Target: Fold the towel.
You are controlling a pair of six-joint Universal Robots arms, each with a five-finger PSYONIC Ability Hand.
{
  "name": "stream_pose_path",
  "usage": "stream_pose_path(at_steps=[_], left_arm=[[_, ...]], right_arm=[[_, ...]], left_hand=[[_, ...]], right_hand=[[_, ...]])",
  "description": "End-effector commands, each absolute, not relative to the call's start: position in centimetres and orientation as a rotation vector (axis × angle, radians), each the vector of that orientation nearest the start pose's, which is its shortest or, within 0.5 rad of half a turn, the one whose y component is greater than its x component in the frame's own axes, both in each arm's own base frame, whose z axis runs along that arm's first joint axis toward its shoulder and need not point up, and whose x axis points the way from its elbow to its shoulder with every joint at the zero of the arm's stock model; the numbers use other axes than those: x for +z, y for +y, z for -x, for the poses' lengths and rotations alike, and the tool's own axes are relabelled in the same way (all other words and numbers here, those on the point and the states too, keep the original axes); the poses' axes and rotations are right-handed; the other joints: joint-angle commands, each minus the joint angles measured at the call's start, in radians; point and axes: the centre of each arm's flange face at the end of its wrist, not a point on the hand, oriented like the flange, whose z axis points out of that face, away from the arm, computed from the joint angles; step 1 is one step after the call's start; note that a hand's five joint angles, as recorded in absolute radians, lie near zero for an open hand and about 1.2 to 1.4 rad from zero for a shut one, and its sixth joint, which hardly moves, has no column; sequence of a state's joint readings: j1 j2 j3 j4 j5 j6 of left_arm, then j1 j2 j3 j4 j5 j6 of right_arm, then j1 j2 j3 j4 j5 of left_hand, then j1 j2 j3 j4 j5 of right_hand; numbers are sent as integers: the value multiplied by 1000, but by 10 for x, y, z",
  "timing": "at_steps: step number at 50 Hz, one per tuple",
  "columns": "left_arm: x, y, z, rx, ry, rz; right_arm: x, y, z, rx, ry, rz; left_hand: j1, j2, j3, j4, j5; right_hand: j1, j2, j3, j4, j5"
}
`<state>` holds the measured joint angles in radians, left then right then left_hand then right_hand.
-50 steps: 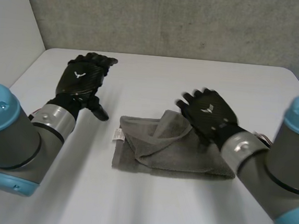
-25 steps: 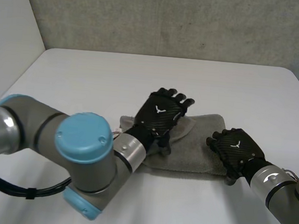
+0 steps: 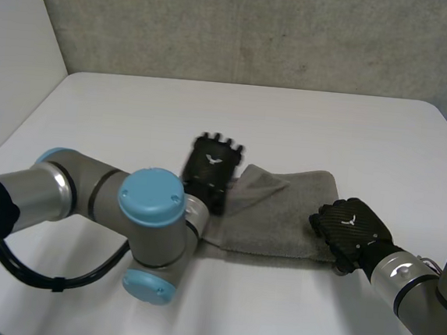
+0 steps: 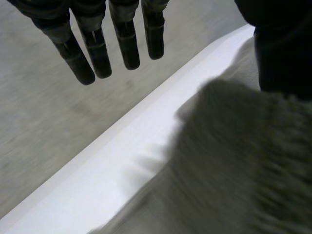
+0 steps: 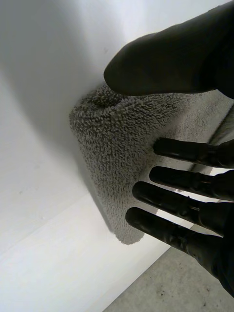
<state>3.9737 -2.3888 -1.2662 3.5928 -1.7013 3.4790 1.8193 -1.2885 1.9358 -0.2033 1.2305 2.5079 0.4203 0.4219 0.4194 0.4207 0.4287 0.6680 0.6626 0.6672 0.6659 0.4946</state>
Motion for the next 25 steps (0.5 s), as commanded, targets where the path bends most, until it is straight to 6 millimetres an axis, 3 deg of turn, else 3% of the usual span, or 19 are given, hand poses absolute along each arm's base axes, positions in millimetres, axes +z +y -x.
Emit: stream_pose_path(at_steps=[1,8,13,18,25], left_arm=[[119,-276,348,-2068,2100,-851],[117,-260,335,-2019,2122,-865],[119,-246,333,-2011,2134,-886],[129,-231,333,-2042,2148,-880],[135,-222,329,-2052,2169,-865]], right_arm=[[143,-234,-224,-1681,2197,1338],[141,-235,-224,-1693,2198,1344],[134,-239,-224,-1672,2224,1350],[135,-241,-222,-1681,2237,1346],[140,-241,-223,-1697,2224,1396]], left_hand=[[-28,-29,-27,-28,-211],[-36,-38,-36,-37,-219],[-48,-50,-47,-49,-231],[-57,-59,-56,-58,-240],[-66,-67,-65,-66,-249]], right_hand=[[63,68,63,65,62],[145,150,146,147,144],[356,362,357,359,355],[727,733,728,729,726],[728,734,729,730,727]])
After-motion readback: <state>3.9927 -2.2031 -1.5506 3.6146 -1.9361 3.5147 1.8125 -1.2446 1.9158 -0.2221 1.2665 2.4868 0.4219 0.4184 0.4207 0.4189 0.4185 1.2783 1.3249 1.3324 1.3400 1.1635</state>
